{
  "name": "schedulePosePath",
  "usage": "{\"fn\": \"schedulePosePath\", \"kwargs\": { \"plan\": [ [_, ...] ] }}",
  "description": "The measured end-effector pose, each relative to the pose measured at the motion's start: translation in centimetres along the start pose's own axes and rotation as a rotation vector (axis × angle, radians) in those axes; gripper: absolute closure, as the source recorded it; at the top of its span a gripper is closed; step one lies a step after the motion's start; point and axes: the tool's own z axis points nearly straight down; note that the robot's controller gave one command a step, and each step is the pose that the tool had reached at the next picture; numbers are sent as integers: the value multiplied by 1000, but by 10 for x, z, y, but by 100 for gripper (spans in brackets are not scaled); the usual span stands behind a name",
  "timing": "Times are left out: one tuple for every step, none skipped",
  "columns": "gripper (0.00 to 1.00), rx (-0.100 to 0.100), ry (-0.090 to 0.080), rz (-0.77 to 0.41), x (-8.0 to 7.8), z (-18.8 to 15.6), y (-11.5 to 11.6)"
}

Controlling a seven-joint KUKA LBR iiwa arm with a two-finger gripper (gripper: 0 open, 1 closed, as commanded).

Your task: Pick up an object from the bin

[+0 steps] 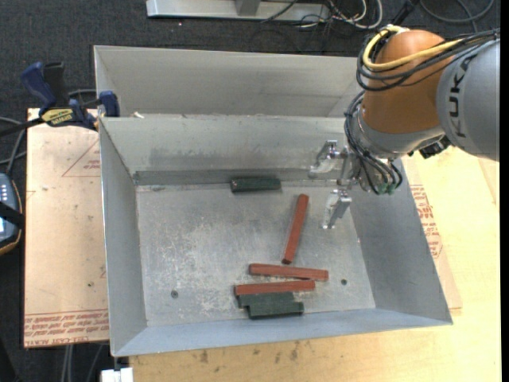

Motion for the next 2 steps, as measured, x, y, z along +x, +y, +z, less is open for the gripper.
{"fn": "schedulePosePath", "kwargs": {
  "plan": [
    [0,0,0,0,0,0,0],
    [0,1,-9,-41,-8,42,-3]
  ]
}}
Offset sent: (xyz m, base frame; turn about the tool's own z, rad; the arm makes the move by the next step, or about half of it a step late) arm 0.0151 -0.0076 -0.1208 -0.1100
